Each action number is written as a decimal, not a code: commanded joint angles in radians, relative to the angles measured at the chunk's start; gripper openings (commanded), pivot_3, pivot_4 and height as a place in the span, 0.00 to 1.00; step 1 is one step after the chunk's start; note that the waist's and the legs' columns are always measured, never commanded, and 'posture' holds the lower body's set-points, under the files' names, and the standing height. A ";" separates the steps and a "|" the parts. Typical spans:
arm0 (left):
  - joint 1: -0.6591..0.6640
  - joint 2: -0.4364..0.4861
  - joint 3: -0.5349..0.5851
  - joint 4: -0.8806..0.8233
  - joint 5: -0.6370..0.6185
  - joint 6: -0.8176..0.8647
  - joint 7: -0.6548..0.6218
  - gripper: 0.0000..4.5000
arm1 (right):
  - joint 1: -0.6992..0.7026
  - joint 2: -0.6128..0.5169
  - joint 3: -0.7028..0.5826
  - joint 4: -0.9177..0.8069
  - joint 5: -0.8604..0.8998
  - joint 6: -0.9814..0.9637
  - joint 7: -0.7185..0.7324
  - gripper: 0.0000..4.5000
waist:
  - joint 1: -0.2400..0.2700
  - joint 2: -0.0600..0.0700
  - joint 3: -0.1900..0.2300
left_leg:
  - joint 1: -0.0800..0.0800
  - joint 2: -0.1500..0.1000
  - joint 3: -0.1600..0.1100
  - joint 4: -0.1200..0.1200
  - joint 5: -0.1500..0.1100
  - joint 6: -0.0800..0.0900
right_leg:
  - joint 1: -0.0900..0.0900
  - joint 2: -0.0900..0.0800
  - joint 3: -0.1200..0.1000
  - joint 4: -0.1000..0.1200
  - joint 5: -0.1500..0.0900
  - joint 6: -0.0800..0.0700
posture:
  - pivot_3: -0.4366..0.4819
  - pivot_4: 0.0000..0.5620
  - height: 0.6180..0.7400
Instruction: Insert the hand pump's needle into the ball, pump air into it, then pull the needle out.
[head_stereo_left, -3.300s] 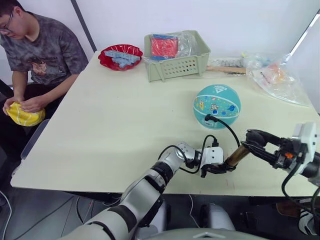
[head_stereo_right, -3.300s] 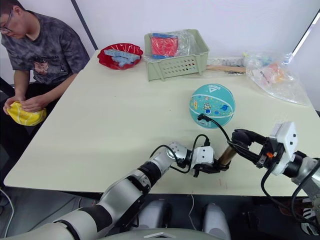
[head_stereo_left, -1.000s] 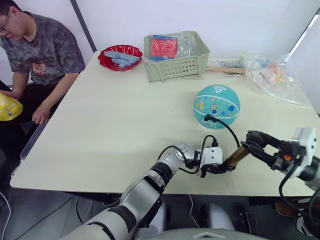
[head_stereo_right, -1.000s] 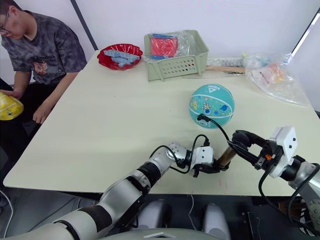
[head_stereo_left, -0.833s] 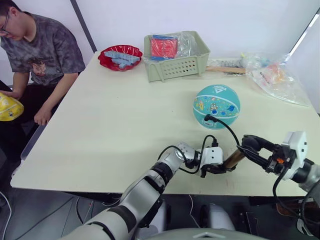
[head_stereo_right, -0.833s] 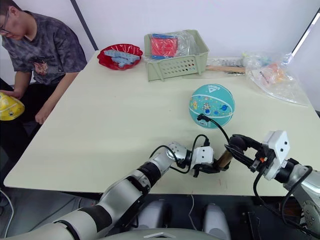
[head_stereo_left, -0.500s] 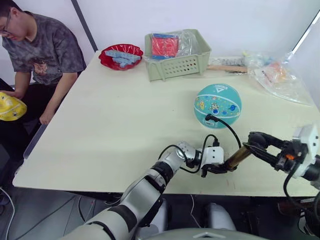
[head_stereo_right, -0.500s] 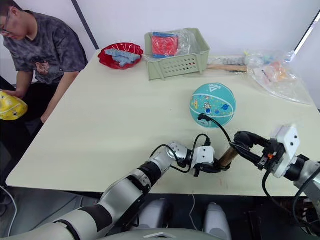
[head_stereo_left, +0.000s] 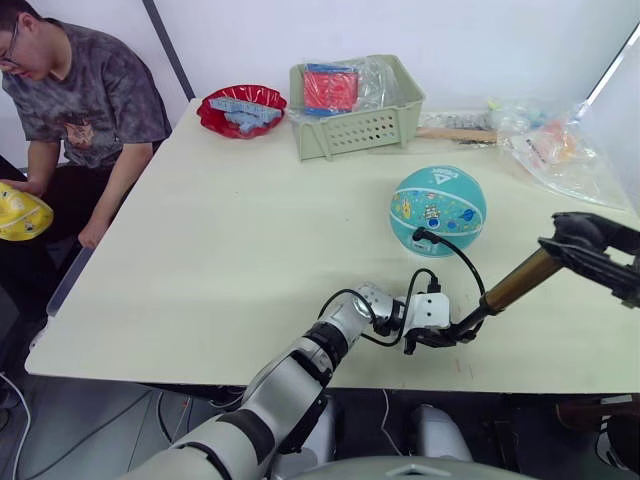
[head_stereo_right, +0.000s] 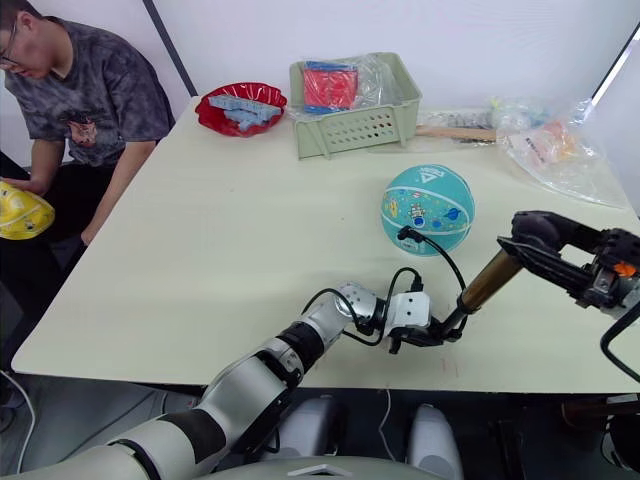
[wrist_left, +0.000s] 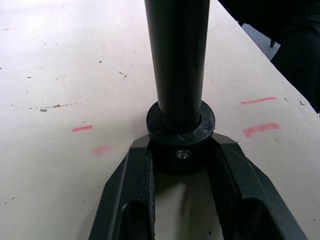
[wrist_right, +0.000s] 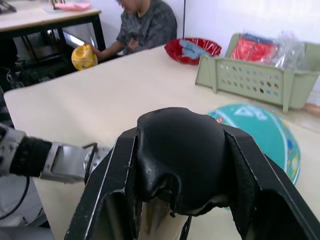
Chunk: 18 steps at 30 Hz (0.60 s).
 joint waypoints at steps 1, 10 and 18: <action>0.045 0.039 -0.052 0.091 0.080 0.053 -0.003 0.24 | -0.047 -0.029 -0.084 0.010 0.074 0.002 -0.019 0.36 | 0.000 -0.001 0.000 | 0.000 0.000 0.000 0.000 0.000 0.000 | 0.000 0.000 0.001 0.000 0.000 0.000 | 0.48 0.27 0.98; 0.049 0.040 -0.054 0.092 0.082 0.051 -0.001 0.24 | -0.002 0.024 0.019 -0.013 -0.042 0.001 0.014 0.36 | 0.003 -0.008 0.000 | -0.001 0.000 0.016 0.000 -0.001 0.001 | -0.012 0.002 0.020 0.003 0.003 0.004 | 0.48 0.27 0.98; 0.053 0.040 -0.056 0.087 0.081 0.052 0.003 0.24 | 0.131 0.144 0.235 -0.041 -0.294 -0.137 0.090 0.36 | 0.001 -0.021 -0.009 | 0.007 0.000 0.023 0.000 -0.004 0.005 | -0.015 0.001 0.029 0.001 0.009 0.004 | 0.48 0.27 0.98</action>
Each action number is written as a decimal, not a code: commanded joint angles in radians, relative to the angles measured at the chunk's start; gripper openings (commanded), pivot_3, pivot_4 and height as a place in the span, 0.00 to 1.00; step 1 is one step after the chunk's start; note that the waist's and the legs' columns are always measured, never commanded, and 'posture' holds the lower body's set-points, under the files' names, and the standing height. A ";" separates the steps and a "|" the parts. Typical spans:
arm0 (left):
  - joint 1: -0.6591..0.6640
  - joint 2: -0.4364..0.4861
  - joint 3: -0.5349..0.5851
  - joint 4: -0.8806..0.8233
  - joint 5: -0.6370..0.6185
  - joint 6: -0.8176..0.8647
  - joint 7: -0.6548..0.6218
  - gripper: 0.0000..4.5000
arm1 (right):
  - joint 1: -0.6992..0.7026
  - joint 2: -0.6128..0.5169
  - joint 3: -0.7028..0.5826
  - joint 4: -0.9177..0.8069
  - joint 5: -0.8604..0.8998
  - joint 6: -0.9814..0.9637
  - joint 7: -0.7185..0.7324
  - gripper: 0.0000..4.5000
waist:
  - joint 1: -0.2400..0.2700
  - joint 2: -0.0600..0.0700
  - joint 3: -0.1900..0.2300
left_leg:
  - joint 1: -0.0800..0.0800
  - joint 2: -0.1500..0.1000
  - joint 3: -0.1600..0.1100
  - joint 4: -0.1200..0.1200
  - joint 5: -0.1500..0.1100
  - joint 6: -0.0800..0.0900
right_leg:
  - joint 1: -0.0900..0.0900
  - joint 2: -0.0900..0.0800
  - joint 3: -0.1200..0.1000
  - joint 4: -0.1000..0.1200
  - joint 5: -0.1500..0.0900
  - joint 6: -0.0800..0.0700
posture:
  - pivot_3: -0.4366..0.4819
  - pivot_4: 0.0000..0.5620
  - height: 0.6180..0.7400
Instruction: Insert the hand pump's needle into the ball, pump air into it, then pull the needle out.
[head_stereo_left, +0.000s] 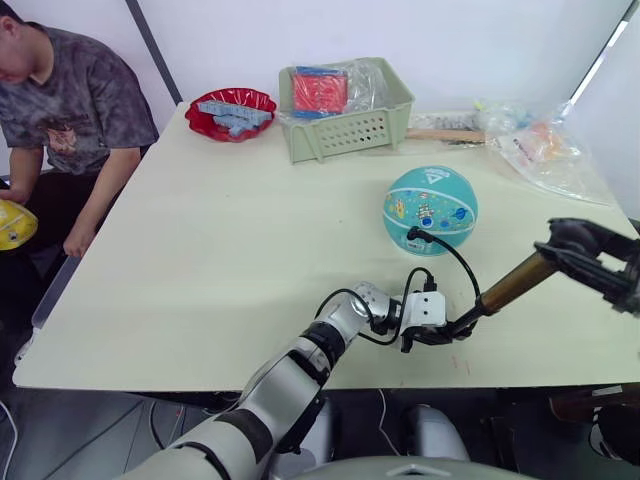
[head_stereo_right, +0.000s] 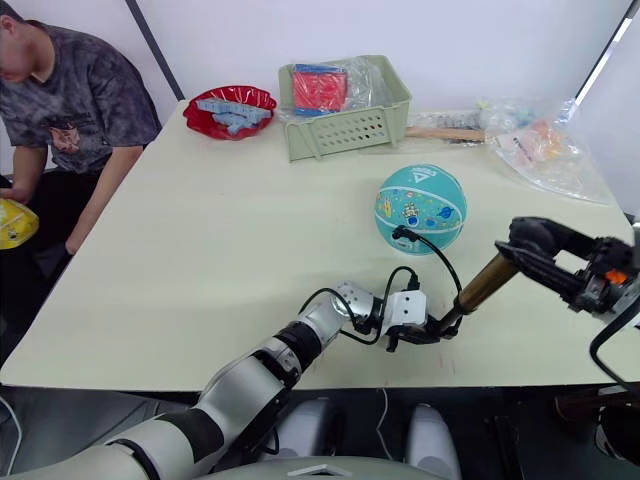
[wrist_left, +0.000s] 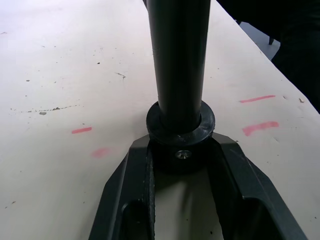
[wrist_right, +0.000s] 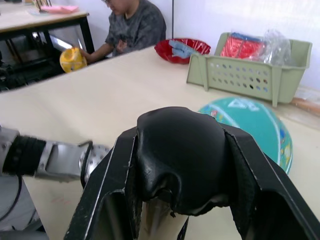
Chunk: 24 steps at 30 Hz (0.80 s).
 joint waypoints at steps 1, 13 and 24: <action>0.048 0.023 -0.056 0.086 0.081 0.052 -0.005 0.24 | 0.052 0.031 0.118 -0.004 -0.104 -0.032 0.036 0.36 | -0.001 -0.001 -0.001 | 0.002 0.000 0.000 0.000 -0.001 0.000 | 0.000 0.000 0.000 0.000 0.001 0.000 | 0.48 0.27 0.98; 0.043 0.025 -0.051 0.087 0.076 0.056 -0.005 0.24 | 0.071 0.137 0.393 0.111 -0.342 -0.192 0.065 0.36 | 0.000 -0.002 -0.005 | 0.007 0.001 -0.003 0.000 -0.004 -0.003 | 0.004 0.000 -0.005 -0.002 0.001 0.000 | 0.48 0.27 0.98; 0.048 0.024 -0.051 0.085 0.077 0.059 0.000 0.24 | 0.077 0.177 0.405 0.125 -0.368 -0.240 0.062 0.36 | -0.001 0.007 -0.008 | 0.007 0.001 -0.017 -0.001 -0.004 -0.004 | 0.013 0.001 -0.018 -0.010 0.001 -0.001 | 0.48 0.27 0.98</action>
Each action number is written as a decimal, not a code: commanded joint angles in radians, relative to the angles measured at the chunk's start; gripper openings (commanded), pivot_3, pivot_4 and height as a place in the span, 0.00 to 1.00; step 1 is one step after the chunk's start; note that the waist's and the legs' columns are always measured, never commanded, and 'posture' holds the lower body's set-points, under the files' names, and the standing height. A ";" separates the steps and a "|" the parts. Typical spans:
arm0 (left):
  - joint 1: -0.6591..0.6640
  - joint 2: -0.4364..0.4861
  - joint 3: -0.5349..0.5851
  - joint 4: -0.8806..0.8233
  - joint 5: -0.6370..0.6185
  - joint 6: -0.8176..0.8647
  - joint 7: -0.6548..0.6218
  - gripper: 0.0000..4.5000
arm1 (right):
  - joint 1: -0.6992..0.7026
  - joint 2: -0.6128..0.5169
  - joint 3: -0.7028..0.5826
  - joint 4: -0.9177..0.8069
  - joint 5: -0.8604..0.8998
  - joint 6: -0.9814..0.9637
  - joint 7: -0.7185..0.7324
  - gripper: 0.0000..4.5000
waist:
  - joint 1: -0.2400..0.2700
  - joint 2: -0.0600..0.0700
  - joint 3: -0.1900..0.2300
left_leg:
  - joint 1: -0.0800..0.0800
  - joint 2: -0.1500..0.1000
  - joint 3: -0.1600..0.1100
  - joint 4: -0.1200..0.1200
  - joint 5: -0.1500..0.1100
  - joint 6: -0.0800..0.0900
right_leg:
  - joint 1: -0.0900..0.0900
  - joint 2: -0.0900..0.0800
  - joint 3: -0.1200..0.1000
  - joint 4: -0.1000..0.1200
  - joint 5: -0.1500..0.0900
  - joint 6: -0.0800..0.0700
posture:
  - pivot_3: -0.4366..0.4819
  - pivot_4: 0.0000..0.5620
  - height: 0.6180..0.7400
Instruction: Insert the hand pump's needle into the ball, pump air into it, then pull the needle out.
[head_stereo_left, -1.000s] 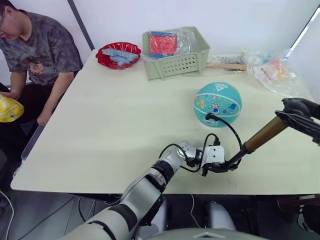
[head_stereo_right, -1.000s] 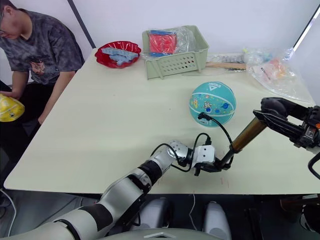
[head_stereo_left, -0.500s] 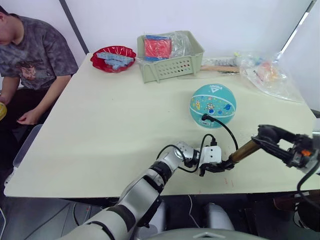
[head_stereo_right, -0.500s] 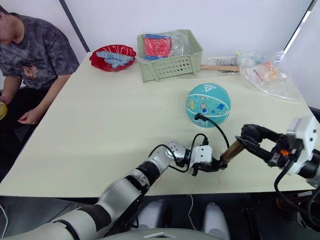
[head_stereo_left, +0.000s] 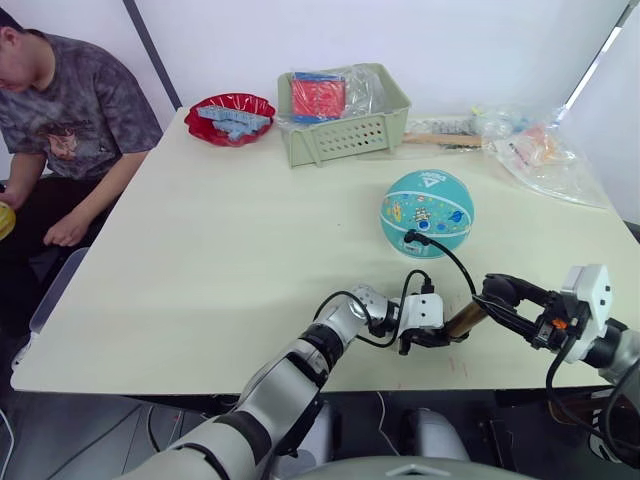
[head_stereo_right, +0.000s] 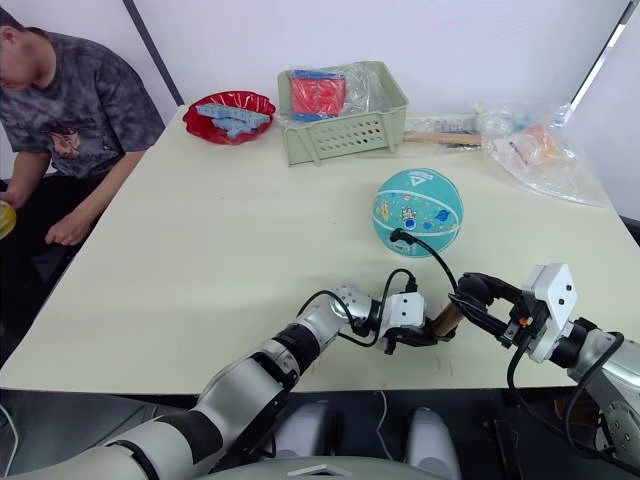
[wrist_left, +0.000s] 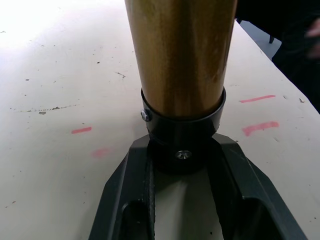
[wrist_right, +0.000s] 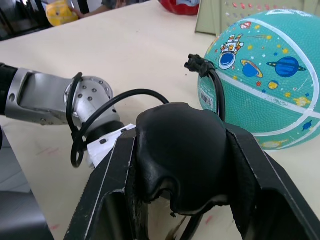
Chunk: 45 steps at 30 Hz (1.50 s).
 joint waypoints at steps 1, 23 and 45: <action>0.045 0.022 -0.051 0.084 0.077 0.057 0.001 0.24 | 0.029 -0.007 -0.005 -0.020 0.045 0.039 0.028 0.36 | 0.000 0.001 0.000 | 0.000 0.000 0.000 0.000 0.000 0.000 | 0.000 0.000 0.000 0.000 0.000 0.000 | 0.48 0.27 0.98; 0.046 0.020 -0.054 0.092 0.081 0.044 -0.006 0.24 | -0.138 -0.335 -0.618 -0.080 0.665 0.377 -0.069 0.36 | 0.005 0.013 0.011 | -0.008 -0.002 -0.006 0.002 0.000 0.000 | -0.001 -0.002 -0.007 -0.002 0.000 0.000 | 0.48 0.27 0.98; 0.048 0.017 -0.051 0.090 0.079 0.049 0.005 0.24 | -0.020 -0.170 -0.229 -0.117 0.294 0.277 -0.004 0.36 | 0.001 0.006 0.002 | -0.007 -0.002 -0.011 0.003 0.000 0.000 | 0.002 -0.002 -0.012 -0.002 0.000 0.000 | 0.48 0.27 0.98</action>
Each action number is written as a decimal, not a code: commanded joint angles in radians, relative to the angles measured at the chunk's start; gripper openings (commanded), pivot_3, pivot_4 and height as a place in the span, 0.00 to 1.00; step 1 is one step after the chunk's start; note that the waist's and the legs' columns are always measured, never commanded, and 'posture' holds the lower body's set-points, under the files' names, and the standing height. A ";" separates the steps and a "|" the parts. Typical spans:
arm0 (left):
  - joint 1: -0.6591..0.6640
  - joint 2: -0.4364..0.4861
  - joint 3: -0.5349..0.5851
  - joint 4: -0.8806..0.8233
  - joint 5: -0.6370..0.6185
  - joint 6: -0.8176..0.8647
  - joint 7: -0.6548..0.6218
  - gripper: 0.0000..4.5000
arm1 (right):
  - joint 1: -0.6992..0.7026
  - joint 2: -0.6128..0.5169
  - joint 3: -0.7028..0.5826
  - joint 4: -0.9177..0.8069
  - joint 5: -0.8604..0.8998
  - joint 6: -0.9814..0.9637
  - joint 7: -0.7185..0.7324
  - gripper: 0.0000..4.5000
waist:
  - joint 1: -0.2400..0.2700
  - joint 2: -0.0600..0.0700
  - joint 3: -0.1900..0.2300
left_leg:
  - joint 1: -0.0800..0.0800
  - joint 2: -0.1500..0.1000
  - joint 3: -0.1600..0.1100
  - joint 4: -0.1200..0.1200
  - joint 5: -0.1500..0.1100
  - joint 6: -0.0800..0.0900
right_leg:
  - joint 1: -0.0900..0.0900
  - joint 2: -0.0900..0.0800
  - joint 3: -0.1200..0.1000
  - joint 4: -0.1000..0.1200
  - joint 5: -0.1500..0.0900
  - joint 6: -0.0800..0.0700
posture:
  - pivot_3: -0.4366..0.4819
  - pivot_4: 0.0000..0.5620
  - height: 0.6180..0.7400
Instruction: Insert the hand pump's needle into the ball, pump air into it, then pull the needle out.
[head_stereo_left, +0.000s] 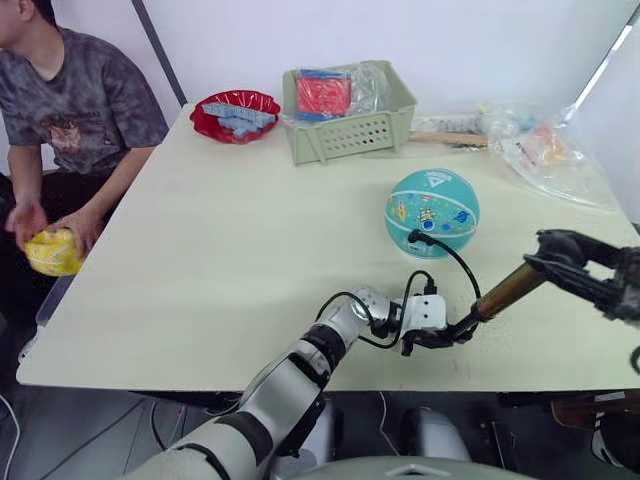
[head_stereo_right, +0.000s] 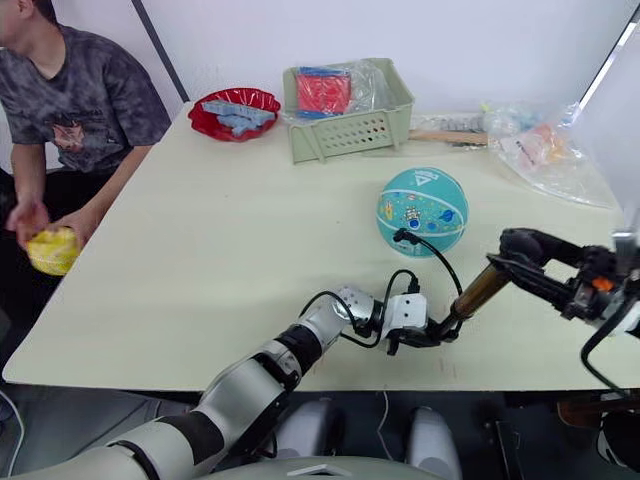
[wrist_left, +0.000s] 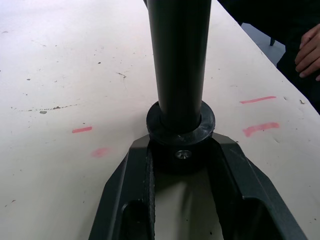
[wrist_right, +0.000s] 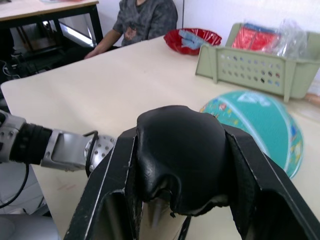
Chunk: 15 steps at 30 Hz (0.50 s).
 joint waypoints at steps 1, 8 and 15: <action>0.044 0.026 -0.049 0.090 0.077 0.054 0.002 0.24 | 0.037 0.041 0.137 0.011 -0.101 -0.024 0.007 0.36 | -0.001 0.000 0.000 | 0.001 0.000 0.000 0.000 0.000 0.000 | 0.001 0.000 0.000 0.000 0.000 0.000 | 0.48 0.27 0.98; 0.047 0.028 -0.047 0.084 0.074 0.058 0.005 0.24 | 0.101 0.166 0.339 0.120 -0.375 -0.226 0.007 0.36 | -0.001 -0.003 -0.003 | 0.005 0.001 -0.001 -0.001 0.000 0.000 | 0.004 0.001 -0.001 0.001 0.000 0.000 | 0.48 0.27 0.98; 0.047 0.030 -0.047 0.085 0.073 0.057 0.005 0.24 | 0.104 0.202 0.373 0.132 -0.414 -0.276 0.005 0.36 | -0.001 -0.001 -0.004 | 0.007 0.001 -0.001 -0.001 0.000 0.000 | 0.005 0.001 -0.001 0.001 0.000 0.000 | 0.48 0.27 0.98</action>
